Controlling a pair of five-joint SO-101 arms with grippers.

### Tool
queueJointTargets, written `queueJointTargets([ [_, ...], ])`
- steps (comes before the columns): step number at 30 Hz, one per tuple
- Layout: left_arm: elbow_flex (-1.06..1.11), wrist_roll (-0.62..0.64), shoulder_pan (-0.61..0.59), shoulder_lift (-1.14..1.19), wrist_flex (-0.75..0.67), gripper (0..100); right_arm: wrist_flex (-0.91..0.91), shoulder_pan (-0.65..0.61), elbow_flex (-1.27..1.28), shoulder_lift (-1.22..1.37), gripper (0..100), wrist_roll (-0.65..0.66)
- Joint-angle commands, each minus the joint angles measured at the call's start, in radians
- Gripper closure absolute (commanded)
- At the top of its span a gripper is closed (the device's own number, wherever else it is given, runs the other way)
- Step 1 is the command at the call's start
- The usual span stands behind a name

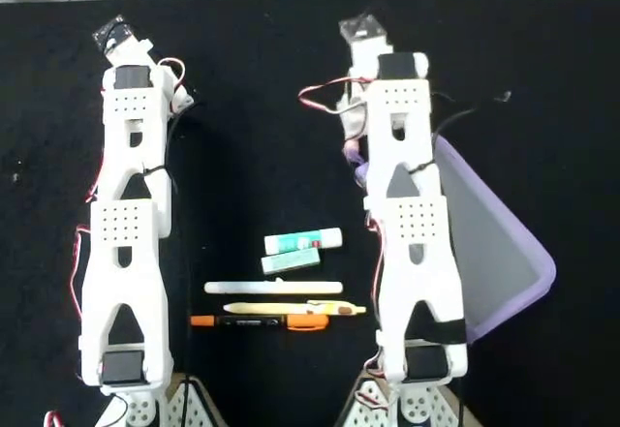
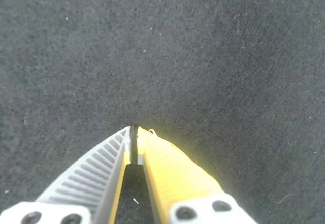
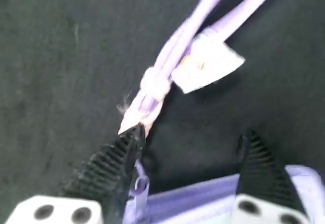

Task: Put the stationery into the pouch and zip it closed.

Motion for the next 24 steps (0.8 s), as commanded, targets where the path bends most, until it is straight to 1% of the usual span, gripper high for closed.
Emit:
queueJointTargets([
  [1, -0.016, -0.012, -0.041, 0.006, -0.029, 97, 0.032, -0.041, 0.119, -0.113, 70.8, -0.008],
  [4, -0.016, -0.012, -0.041, 0.006, -0.031, 97, 0.029, -0.074, 0.189, -0.145, 70.8, -0.008],
  [8, -0.016, -0.012, -0.041, 0.006, -0.031, 97, 0.023, -0.087, 0.189, -0.157, 70.8, -0.008],
  [12, -0.016, -0.012, -0.041, 0.006, -0.031, 97, 0.028, -0.084, 0.148, -0.188, 70.8, -0.075],
  [15, -0.016, -0.012, -0.041, 0.006, -0.031, 97, 0.031, -0.104, 0.156, -0.211, 70.8, -0.094],
  [18, -0.016, -0.012, -0.041, 0.006, -0.031, 97, 0.031, -0.141, 0.216, -0.226, 70.8, -0.094],
  [24, -0.008, -0.012, -0.041, 0.006, -0.052, 97, 0.028, -0.146, 0.309, -0.236, 70.9, -0.204],
])
